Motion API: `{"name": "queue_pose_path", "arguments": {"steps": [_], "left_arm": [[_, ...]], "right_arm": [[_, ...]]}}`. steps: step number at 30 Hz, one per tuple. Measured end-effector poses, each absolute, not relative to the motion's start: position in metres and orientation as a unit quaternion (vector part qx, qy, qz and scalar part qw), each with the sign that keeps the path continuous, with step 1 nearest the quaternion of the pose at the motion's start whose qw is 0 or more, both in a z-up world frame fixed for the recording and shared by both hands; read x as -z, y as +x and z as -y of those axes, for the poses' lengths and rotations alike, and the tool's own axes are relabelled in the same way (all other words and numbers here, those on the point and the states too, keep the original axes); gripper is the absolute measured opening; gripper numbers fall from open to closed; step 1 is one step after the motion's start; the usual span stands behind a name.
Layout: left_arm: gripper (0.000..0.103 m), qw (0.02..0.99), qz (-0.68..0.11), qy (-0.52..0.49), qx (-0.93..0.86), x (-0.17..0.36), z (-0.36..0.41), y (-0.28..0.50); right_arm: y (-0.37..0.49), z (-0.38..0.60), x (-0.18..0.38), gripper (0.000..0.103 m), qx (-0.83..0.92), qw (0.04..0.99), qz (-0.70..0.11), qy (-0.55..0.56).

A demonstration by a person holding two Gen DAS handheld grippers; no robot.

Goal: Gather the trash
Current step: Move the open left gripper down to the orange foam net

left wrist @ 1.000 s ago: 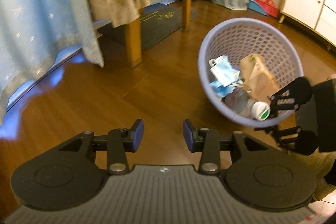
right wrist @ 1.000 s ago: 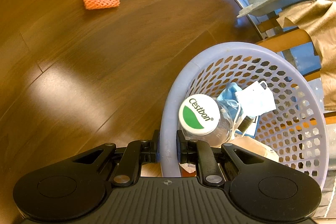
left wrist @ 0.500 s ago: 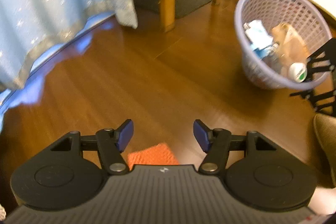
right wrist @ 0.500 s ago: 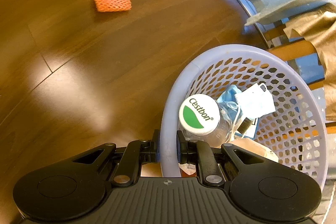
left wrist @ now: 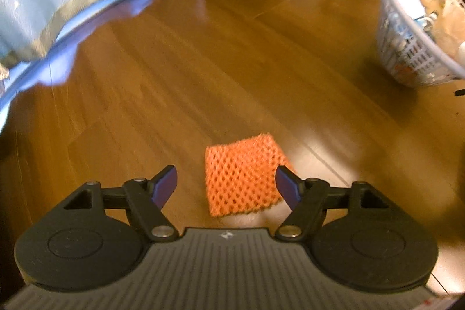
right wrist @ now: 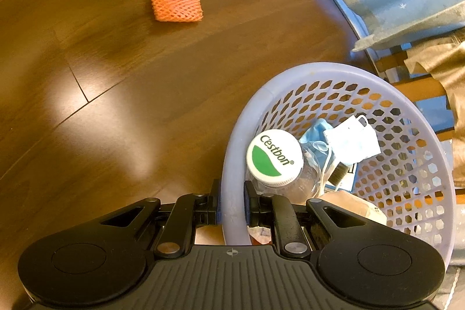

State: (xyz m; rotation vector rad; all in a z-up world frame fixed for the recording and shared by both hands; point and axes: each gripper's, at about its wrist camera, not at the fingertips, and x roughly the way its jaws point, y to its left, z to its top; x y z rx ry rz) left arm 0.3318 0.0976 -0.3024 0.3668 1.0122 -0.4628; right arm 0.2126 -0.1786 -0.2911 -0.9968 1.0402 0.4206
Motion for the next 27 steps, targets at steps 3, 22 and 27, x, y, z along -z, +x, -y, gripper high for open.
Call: {"name": "queue_pose_path", "arguments": {"steps": [3, 22, 27], "left_arm": [[0.071, 0.83, -0.488, 0.162, 0.215, 0.312, -0.103, 0.331], [0.071, 0.822, -0.517, 0.118, 0.209, 0.357, -0.118, 0.341], [0.071, 0.818, -0.529, 0.1, 0.201, 0.368, -0.118, 0.351]], "right_arm": [[0.212, 0.175, 0.292, 0.011, -0.194, 0.728, -0.472, -0.457], [0.213, 0.163, 0.301, 0.011, -0.201, 0.715, -0.471, -0.476], [0.212, 0.163, 0.301, 0.011, -0.202, 0.714, -0.472, -0.477]]}}
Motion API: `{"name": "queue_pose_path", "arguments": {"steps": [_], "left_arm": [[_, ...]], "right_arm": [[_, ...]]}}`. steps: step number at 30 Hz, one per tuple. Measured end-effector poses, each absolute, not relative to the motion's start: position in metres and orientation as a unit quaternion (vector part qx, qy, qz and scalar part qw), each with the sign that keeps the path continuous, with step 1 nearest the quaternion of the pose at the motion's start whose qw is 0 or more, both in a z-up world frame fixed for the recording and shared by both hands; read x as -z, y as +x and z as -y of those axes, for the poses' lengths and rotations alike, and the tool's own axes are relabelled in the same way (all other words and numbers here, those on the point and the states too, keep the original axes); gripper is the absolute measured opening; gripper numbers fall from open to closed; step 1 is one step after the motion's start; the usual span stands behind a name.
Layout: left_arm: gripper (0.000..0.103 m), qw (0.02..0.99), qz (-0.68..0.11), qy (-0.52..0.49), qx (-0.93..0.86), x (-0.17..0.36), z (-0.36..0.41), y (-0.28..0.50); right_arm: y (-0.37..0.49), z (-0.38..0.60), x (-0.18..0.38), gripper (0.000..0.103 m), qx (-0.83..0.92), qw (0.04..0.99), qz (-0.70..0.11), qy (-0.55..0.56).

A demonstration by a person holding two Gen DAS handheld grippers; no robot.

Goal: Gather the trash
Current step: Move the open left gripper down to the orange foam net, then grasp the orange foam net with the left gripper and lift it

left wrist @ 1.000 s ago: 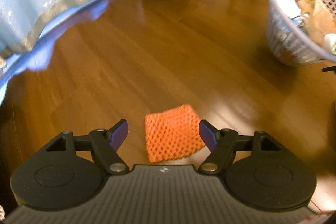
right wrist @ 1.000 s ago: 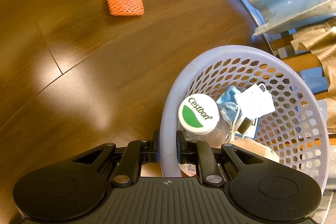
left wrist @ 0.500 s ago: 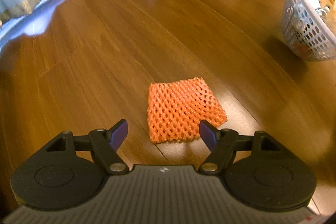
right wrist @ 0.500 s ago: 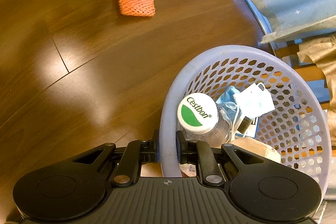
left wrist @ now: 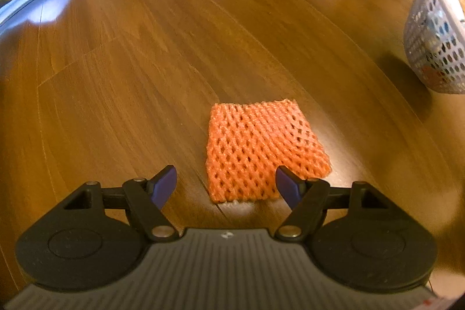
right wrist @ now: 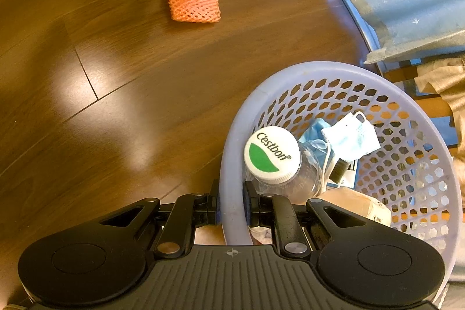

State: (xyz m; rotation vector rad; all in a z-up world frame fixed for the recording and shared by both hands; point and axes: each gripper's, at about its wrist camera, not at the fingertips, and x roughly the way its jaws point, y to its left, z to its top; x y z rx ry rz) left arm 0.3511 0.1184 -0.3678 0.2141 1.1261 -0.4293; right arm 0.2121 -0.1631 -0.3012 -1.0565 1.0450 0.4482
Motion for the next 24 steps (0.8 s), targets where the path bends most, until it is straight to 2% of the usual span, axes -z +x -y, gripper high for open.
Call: {"name": "queue_pose_path", "arguments": {"steps": [6, 12, 14, 16, 24], "left_arm": [[0.061, 0.811, -0.541, 0.088, 0.204, 0.376, -0.112, 0.359], [0.03, 0.807, -0.543, 0.083, 0.22, 0.374, -0.104, 0.359], [0.015, 0.806, -0.541, 0.085, 0.225, 0.372, -0.1, 0.357], [0.008, 0.806, -0.539, 0.089, 0.228, 0.37, -0.098, 0.356], [0.006, 0.807, -0.531, 0.087, 0.244, 0.356, -0.092, 0.348]], "right_arm": [[0.212, 0.163, 0.3, 0.012, -0.202, 0.714, -0.471, -0.476], [0.21, 0.162, 0.301, 0.012, -0.201, 0.716, -0.471, -0.474], [0.209, 0.162, 0.301, 0.012, -0.201, 0.717, -0.471, -0.474], [0.209, 0.162, 0.301, 0.012, -0.201, 0.717, -0.47, -0.474], [0.21, 0.16, 0.299, 0.012, -0.198, 0.721, -0.47, -0.468]]}}
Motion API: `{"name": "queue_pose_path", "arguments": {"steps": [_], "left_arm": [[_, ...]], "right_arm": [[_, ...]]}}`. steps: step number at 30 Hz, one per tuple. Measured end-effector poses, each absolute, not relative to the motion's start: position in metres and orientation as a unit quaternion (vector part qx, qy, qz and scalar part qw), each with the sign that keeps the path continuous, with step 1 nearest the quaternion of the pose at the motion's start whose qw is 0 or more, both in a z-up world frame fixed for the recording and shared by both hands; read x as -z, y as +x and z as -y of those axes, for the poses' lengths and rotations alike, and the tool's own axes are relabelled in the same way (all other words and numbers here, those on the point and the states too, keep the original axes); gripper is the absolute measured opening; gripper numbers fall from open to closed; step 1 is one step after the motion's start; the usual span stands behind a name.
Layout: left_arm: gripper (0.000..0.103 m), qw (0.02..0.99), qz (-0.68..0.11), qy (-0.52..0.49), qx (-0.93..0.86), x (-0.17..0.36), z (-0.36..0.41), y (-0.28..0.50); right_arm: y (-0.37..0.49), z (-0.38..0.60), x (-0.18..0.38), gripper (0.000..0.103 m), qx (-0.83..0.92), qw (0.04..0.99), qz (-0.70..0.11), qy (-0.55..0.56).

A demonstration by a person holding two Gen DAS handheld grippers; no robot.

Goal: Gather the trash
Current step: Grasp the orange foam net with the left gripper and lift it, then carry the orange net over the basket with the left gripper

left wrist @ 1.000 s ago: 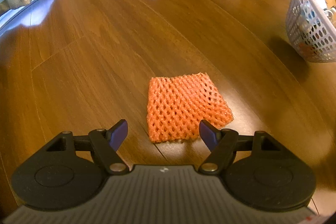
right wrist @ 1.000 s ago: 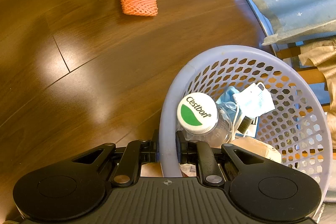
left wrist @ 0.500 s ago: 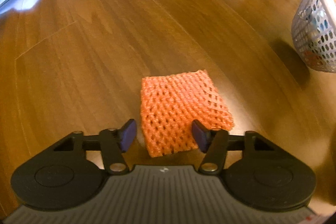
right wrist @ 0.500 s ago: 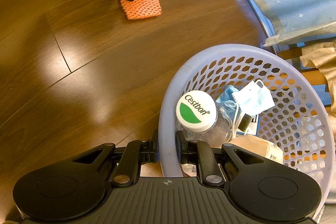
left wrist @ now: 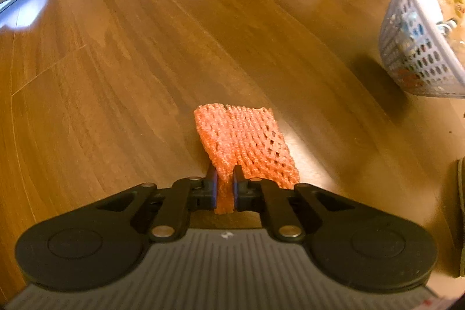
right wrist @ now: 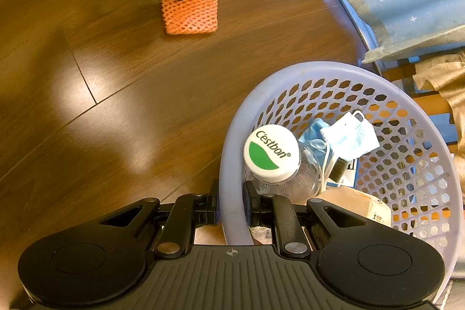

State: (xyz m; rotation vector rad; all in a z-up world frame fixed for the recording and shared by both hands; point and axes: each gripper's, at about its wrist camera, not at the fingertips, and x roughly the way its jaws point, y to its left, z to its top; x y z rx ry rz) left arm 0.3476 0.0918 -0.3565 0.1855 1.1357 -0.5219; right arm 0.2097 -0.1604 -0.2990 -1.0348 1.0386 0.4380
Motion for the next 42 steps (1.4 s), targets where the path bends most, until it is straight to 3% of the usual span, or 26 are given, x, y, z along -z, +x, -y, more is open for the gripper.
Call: {"name": "queue_pose_path", "arguments": {"steps": [28, 42], "left_arm": [[0.006, 0.817, -0.421, 0.117, 0.376, 0.165, -0.019, 0.303], [0.006, 0.801, -0.382, 0.133, 0.44, 0.119, 0.05, 0.297]], "right_arm": [[0.181, 0.155, 0.247, 0.01, -0.231, 0.786, -0.473, -0.324], [0.165, 0.168, 0.231, 0.01, -0.251, 0.807, -0.469, -0.257]]}}
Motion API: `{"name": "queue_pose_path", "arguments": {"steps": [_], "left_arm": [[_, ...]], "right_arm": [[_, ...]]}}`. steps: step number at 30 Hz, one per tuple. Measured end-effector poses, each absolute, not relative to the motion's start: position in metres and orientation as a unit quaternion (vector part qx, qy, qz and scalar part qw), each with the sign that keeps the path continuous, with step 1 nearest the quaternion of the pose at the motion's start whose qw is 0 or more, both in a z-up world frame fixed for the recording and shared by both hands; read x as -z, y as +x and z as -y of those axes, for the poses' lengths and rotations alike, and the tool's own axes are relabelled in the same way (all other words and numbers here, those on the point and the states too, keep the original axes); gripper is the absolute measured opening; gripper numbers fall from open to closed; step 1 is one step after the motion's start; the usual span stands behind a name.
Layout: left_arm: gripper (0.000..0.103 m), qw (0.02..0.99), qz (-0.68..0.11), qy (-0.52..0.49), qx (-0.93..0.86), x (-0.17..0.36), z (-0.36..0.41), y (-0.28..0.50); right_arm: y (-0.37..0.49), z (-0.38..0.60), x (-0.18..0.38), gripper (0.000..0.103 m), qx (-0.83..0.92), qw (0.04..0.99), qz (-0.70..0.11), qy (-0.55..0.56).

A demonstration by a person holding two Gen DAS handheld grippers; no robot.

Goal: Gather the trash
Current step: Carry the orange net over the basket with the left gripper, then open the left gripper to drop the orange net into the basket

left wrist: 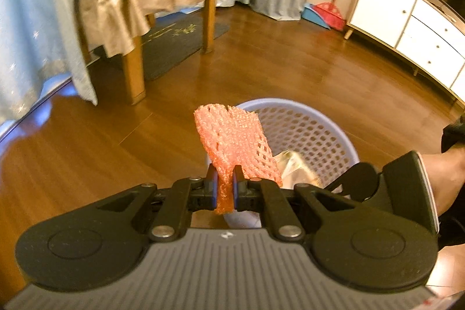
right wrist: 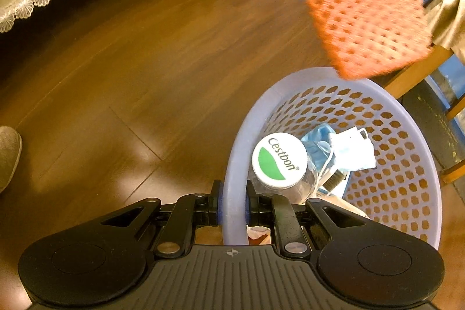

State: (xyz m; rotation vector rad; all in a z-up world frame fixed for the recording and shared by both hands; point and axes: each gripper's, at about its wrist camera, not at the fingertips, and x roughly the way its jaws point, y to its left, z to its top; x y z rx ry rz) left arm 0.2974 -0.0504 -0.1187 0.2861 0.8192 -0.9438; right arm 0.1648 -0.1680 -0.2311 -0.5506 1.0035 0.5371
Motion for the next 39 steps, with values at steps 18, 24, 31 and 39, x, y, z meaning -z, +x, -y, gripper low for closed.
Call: {"name": "queue_pose_path", "arguments": {"steps": [18, 24, 31, 39], "left_arm": [[0.007, 0.771, -0.405, 0.177, 0.458, 0.139, 0.109, 0.283], [0.007, 0.765, -0.415, 0.19, 0.455, 0.151, 0.127, 0.285], [0.011, 0.761, -0.426, 0.199, 0.448, 0.166, 0.144, 0.289], [0.041, 0.761, -0.426, 0.199, 0.448, 0.159, 0.151, 0.284]], "right_arm": [[0.144, 0.204, 0.205, 0.011, -0.276, 0.795, -0.469, -0.269], [0.136, 0.214, 0.198, 0.016, -0.273, 0.796, -0.469, -0.268], [0.133, 0.228, 0.191, 0.032, -0.266, 0.802, -0.468, -0.26], [0.129, 0.244, 0.18, 0.04, -0.254, 0.808, -0.473, -0.242]]}}
